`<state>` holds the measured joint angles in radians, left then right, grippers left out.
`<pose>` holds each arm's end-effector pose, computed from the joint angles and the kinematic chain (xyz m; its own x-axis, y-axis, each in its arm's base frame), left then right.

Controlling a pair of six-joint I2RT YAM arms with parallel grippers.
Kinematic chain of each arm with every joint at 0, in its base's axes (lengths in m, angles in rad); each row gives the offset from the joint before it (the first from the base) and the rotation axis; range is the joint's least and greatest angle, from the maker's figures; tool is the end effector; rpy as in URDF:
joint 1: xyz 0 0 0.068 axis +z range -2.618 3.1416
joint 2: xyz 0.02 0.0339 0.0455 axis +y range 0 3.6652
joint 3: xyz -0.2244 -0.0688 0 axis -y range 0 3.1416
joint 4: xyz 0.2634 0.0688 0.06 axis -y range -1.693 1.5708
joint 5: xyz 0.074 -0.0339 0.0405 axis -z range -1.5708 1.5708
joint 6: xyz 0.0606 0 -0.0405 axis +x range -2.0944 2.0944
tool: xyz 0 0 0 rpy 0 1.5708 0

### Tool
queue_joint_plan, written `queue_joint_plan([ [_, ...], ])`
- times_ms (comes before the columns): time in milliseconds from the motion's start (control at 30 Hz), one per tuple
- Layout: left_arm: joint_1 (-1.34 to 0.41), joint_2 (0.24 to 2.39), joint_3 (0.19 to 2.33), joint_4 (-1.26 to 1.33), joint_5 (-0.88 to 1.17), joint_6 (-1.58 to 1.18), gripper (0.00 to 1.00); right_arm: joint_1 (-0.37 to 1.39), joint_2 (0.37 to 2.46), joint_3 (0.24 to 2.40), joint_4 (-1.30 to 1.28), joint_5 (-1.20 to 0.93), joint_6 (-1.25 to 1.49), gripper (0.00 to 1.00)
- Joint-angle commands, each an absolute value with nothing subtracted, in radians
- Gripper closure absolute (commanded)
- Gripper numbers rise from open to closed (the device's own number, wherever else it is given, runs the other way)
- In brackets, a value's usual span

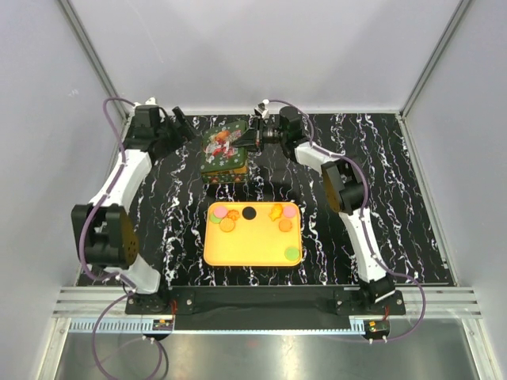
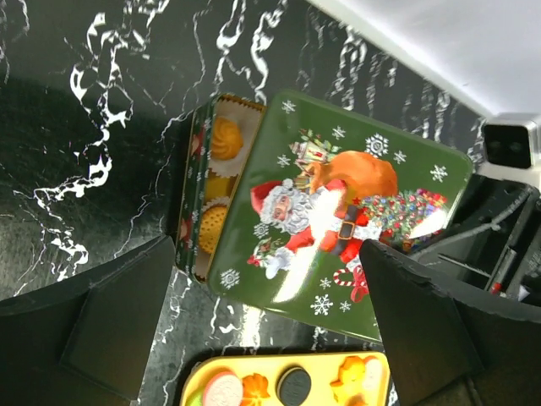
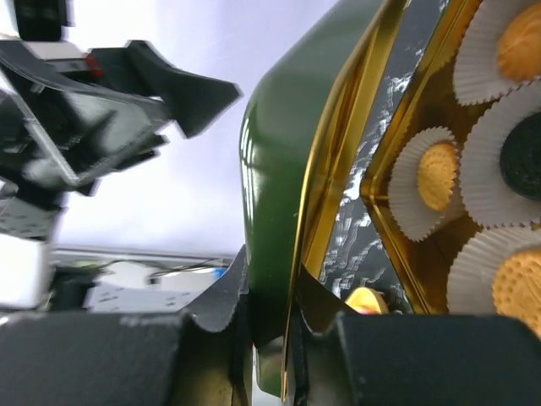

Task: Pack the cookies

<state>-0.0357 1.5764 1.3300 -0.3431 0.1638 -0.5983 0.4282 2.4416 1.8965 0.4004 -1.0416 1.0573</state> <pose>0.4019 -0.0242 0.2575 -0.5552 -0.5362 -0.6358 -0.1719 0.8219 -0.5431 0.4800 0.2766 0.1577 -0.9239 0.0617 -0.3777 -0.3704 0.1035 0.9231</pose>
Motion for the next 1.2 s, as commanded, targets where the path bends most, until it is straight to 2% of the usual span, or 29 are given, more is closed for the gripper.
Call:
queue_joint_plan([
  [0, -0.034, 1.615, 1.35, -0.285, 0.187, -0.563, 0.01, 0.422, 2.497, 1.997, 0.819, -1.144, 1.427, 1.0],
  [200, -0.034, 1.686, 1.354, -0.281, 0.198, -0.546, 0.01, 0.419, 2.631, 2.092, 0.925, -1.16, 1.546, 0.99],
  [567, -0.034, 1.778, 1.298, -0.108, 0.379, -0.546, 0.01, 0.397, 2.707, 2.094, 0.986, -1.183, 1.575, 0.98],
  [900, -0.034, 1.816, 1.238, -0.028, 0.425, -0.545, 0.01, 0.384, 2.758, 2.118, 0.996, -1.186, 1.582, 0.96],
  [1100, -0.037, 1.832, 1.253, -0.078, 0.377, -0.535, 0.01, 0.382, 2.764, 2.109, 0.966, -1.186, 1.559, 0.91],
  [1167, -0.043, 1.832, 1.25, -0.094, 0.347, -0.529, 0.01, 0.379, 2.764, 2.106, 0.963, -1.183, 1.56, 0.84],
])
